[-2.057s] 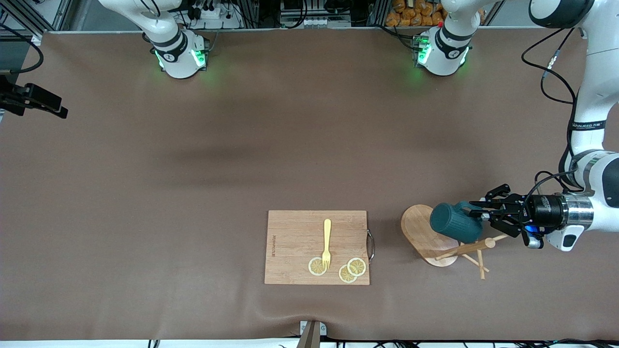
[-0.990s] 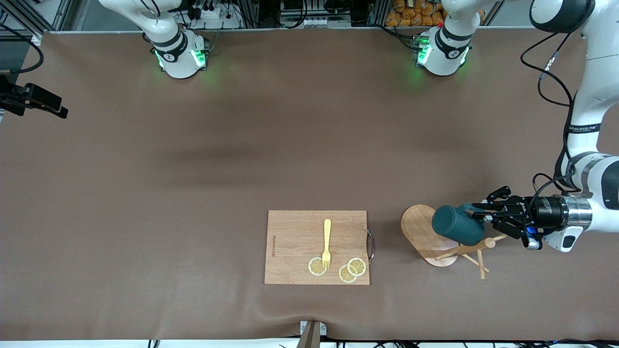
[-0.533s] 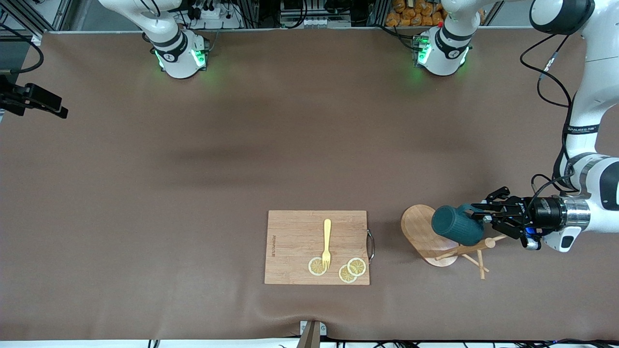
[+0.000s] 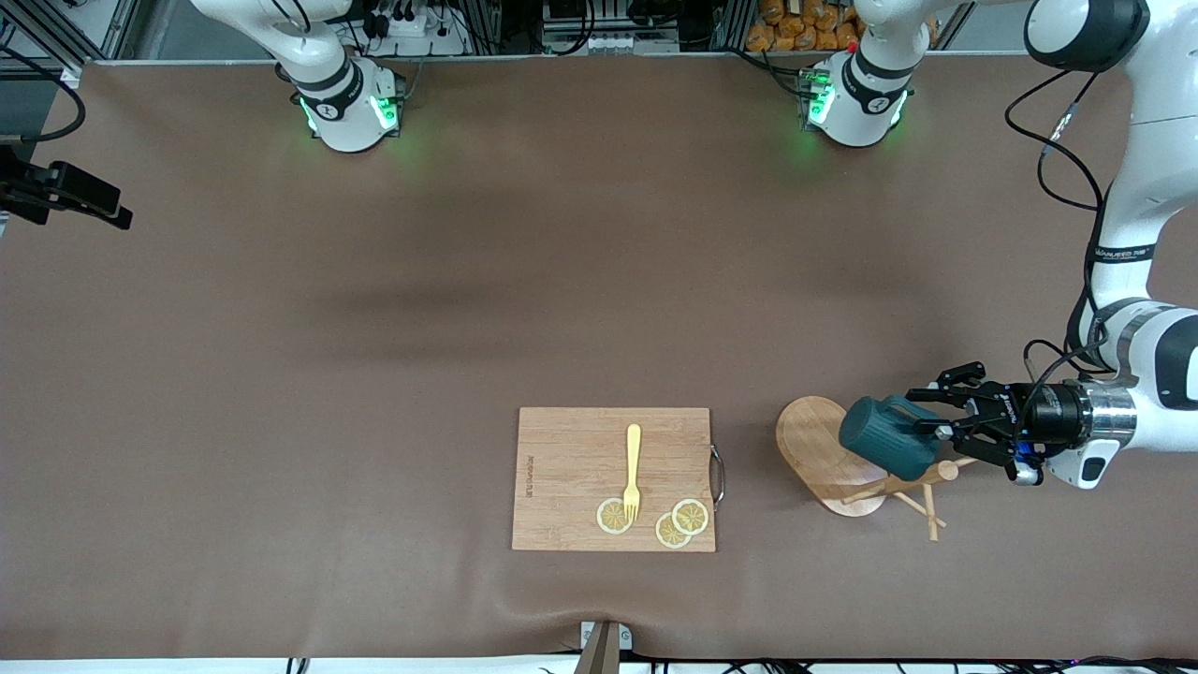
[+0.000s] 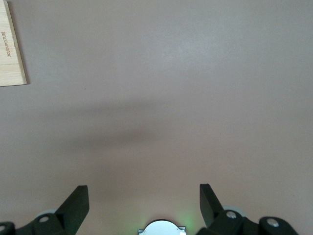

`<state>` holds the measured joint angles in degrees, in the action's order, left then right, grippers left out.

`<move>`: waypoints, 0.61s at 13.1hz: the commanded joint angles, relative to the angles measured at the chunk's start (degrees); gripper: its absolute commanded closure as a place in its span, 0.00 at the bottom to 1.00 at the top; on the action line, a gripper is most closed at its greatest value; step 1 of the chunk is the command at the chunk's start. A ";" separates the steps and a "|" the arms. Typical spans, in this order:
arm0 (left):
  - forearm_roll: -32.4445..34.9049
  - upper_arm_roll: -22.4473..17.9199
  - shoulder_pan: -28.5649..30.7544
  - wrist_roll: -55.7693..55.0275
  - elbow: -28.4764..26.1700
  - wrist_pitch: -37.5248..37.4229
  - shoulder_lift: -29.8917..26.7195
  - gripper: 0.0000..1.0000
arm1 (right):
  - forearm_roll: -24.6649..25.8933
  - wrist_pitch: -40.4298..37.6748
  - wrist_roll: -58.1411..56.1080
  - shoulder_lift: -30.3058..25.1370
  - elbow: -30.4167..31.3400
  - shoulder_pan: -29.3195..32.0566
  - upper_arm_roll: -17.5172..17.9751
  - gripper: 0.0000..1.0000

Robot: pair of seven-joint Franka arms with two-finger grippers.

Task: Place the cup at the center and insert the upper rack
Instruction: 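Open the left gripper and release the mug handle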

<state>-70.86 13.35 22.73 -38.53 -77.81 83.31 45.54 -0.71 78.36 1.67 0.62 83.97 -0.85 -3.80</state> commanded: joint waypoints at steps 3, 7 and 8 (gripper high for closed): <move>-1.30 0.88 0.56 0.83 1.26 -1.66 0.07 0.00 | 0.01 -0.05 0.79 0.26 -0.47 0.15 0.38 0.00; -4.20 1.06 0.65 -1.01 2.66 -3.59 -0.71 0.00 | -0.26 0.03 0.79 0.26 -0.47 0.15 0.38 0.00; -4.20 1.23 0.74 -2.76 3.54 -4.03 -1.07 0.00 | -0.26 0.03 0.79 0.26 -0.56 0.15 0.38 0.00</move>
<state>-73.85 13.96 22.75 -38.53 -75.67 80.69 45.43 -0.71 78.38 1.67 0.62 83.97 -0.85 -3.74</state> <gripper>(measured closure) 0.000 0.000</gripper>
